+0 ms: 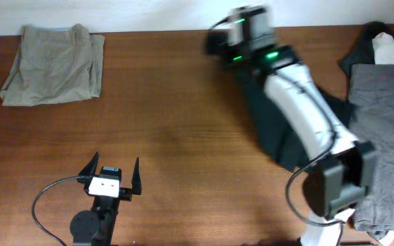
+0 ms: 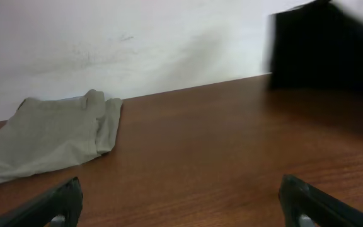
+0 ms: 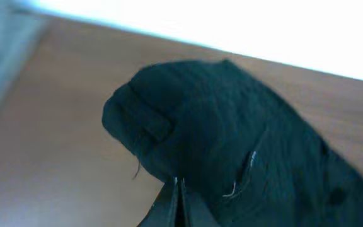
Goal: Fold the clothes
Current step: 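Drag the black pants with the right gripper to the table center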
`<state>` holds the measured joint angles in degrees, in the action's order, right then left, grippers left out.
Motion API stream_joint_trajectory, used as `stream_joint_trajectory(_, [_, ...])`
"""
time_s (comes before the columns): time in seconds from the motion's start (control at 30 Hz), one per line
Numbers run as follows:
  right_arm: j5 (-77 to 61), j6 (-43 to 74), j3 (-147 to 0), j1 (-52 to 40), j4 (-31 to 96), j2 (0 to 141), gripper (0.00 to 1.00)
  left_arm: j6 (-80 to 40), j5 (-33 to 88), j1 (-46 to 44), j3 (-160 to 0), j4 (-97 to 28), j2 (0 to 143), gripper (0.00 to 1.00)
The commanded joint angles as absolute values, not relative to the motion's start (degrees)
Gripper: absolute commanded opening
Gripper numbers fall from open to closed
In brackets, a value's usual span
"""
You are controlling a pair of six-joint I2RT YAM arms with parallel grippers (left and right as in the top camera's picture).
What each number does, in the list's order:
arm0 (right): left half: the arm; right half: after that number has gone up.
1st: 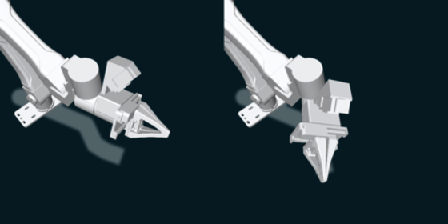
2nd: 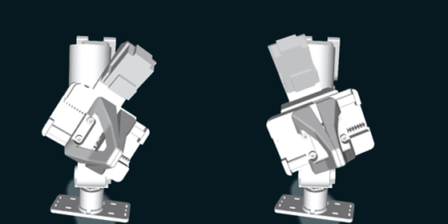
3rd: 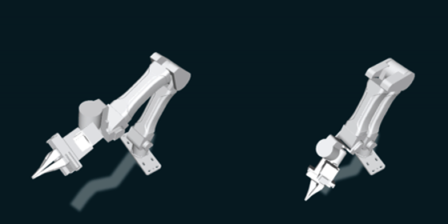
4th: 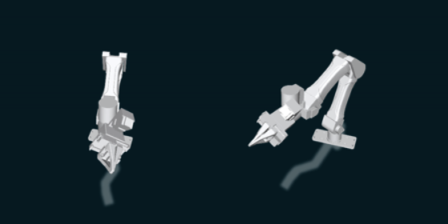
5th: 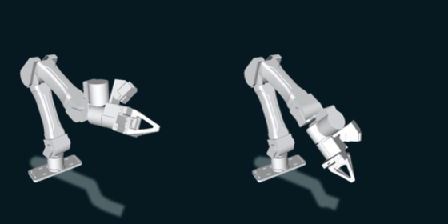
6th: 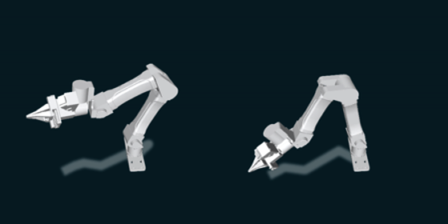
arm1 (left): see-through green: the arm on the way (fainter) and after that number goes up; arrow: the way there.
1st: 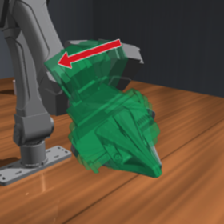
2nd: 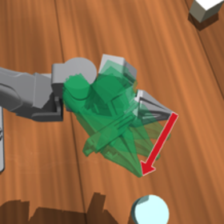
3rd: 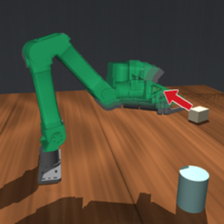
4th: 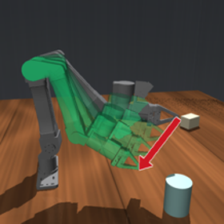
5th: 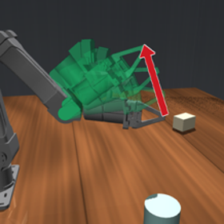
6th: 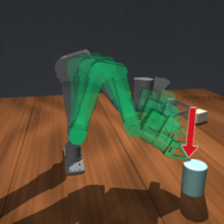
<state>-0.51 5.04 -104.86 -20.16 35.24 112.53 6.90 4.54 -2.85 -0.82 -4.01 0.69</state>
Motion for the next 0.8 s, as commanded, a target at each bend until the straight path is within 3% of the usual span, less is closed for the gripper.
stream_joint_trajectory(0.0, [-5.78,8.71,-106.39,-32.23,33.63,115.50,0.04,7.84,5.15,-2.96,-0.49,-4.08,0.36,0.99])
stream_joint_trajectory(0.2, [-5.80,10.39,-106.41,-43.59,35.11,115.44,0.07,7.84,5.17,-2.96,-0.49,-4.08,0.36,0.99])
stream_joint_trajectory(0.23, [-5.72,10.37,-106.43,-44.25,34.98,115.44,0.29,7.84,5.17,-2.96,-0.49,-4.08,0.36,0.99])
stream_joint_trajectory(0.33, [-5.37,10.26,-107.39,-43.00,35.35,114.69,0.38,7.84,5.15,-2.96,-0.49,-4.08,0.36,0.99])
stream_joint_trajectory(0.37, [-5.10,9.34,-108.42,-41.41,36.77,113.23,0.51,7.84,5.17,-2.96,-0.49,-4.08,0.36,0.99])
stream_joint_trajectory(0.5, [4.67,8.27,-110.91,-32.10,47.70,108.92,0.54,7.84,5.17,-2.96,-0.49,-4.08,0.36,0.99])
stream_joint_trajectory(0.63, [-0.80,3.42,-109.56,-22.04,61.39,110.74,0.95,7.84,5.17,-2.96,-0.49,-4.08,0.36,0.99])
stream_joint_trajectory(0.7, [-0.89,3.38,-106.52,-19.03,64.95,113.06,0.96,7.84,5.15,-2.96,-0.49,-4.08,0.36,0.99])
stream_joint_trajectory(0.77, [-0.86,3.38,-103.18,-17.91,64.53,114.98,0.91,7.84,5.13,-2.96,-0.51,-4.08,0.36,0.99])
